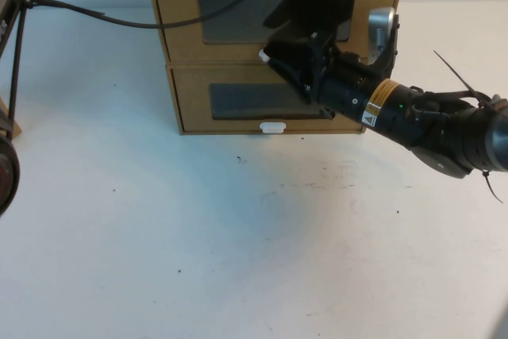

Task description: Open the shoe box

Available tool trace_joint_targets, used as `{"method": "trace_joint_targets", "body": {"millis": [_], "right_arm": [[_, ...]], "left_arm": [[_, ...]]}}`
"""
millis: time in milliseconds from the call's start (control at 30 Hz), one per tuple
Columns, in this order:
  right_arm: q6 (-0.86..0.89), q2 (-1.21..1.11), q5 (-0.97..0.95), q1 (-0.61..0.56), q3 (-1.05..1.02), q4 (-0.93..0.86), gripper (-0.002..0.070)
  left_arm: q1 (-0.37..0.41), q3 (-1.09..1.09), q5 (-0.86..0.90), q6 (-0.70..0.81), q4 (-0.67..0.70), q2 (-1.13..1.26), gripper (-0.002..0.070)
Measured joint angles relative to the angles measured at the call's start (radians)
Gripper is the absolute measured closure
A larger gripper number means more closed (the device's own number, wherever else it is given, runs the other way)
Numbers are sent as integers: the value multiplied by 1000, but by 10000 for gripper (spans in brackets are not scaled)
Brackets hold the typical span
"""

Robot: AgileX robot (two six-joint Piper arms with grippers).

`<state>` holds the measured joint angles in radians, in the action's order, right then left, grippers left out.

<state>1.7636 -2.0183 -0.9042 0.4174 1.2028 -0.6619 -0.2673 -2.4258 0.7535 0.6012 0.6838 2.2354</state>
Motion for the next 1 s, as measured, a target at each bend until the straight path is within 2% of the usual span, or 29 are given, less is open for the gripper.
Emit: {"method": "trace_joint_targets", "body": {"millis": [400, 1000], "right_arm": [[87, -3, -42, 0, 2, -147, 500], [61, -3, 42, 0, 2, -55, 495]], "left_arm": [[0, 0, 0, -2, -4, 0, 680], [0, -1, 0, -2, -4, 0, 680]]}}
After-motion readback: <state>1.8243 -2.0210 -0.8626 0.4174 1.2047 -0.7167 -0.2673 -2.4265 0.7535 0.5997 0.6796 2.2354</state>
